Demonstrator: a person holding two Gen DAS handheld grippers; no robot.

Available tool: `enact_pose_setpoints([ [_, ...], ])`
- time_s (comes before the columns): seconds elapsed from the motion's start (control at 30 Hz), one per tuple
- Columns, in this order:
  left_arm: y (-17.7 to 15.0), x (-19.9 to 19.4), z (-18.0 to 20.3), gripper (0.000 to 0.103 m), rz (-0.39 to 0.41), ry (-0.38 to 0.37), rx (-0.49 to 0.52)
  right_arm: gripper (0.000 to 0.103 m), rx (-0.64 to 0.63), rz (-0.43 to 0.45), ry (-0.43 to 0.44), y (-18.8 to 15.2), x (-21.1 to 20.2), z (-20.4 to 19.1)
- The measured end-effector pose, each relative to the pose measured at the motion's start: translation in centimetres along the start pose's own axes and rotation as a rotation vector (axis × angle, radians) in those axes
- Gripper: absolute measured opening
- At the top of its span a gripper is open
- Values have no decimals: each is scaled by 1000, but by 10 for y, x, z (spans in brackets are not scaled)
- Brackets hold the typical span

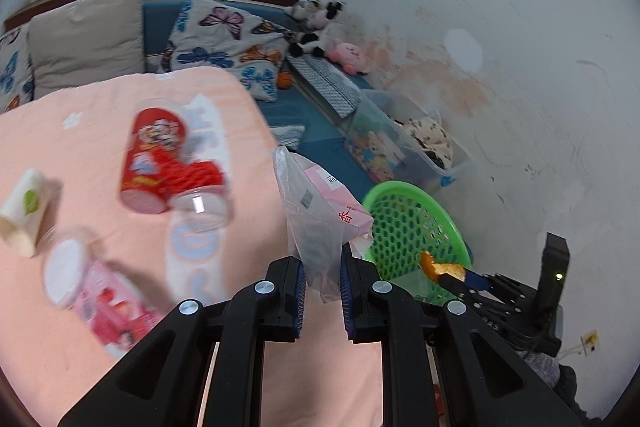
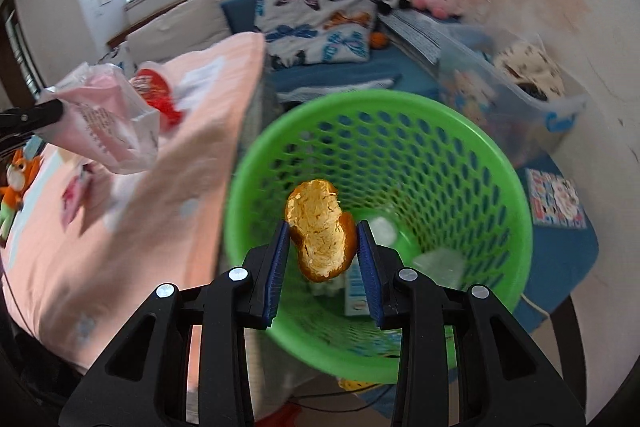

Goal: Collect trash
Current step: 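Carry the chip into the basket and open the right gripper while the left drops the bag there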

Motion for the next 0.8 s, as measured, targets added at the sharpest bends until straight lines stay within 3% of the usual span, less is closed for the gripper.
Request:
enact_pose_setpoints([
  [0.23,-1,29,36,15,-42,-12,61,40,51,-21,-6,-11,7,21],
  [0.37,-3,44,52,15,-65,-18,85,51,60,-7,-13,-14,3,27],
  [0.8,-22,92,89,15,-145,-12,135,54,95,35,-27,-20,-21,38],
])
Point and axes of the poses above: each gripper's, at about its wrist camera, not at the fingertips, and x roughly the way its jaws point, z to its right, y to its top, the point moved 6 cm from there along x, roughly the way its jaws point, and after that the axes turned 10 degrees about -x, right-handed, at the moved point
